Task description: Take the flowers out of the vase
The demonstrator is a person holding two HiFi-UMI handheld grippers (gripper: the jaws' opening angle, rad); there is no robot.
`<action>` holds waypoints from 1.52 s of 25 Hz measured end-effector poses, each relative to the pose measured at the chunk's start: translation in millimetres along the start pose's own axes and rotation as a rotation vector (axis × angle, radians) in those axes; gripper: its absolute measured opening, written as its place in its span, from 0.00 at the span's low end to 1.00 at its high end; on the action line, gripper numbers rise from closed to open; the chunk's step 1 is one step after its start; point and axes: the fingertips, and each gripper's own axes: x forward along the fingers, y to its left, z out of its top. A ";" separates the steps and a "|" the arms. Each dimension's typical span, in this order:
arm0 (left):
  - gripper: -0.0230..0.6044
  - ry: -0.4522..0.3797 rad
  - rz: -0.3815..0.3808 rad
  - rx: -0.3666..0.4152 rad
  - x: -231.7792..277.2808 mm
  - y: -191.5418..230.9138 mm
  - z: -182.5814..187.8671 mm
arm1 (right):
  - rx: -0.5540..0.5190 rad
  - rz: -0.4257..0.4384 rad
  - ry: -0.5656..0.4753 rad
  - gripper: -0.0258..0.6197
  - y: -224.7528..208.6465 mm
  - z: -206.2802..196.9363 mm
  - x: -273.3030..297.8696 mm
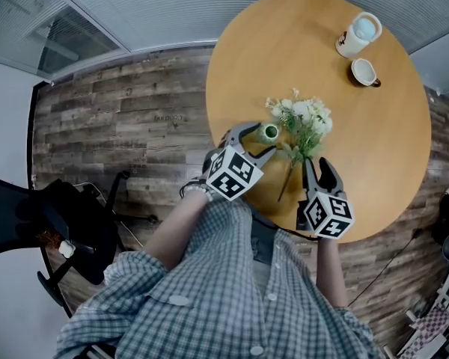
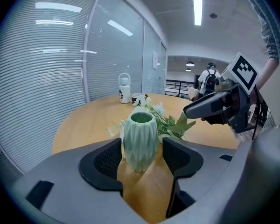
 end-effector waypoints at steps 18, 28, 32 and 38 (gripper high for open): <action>0.08 -0.044 0.059 0.082 -78.5 1.8 35.0 | -0.055 0.022 -0.200 0.12 38.2 58.9 -39.8; 0.05 -0.075 0.103 0.095 -113.1 13.0 71.2 | -0.047 0.100 -0.225 0.06 64.7 80.9 -54.0; 0.05 -0.118 0.072 0.025 -126.1 7.2 83.6 | -0.105 0.121 -0.231 0.06 77.4 86.7 -56.9; 0.05 -0.171 0.046 -0.036 -130.5 -6.2 92.4 | -0.125 0.161 -0.227 0.06 89.5 88.1 -55.4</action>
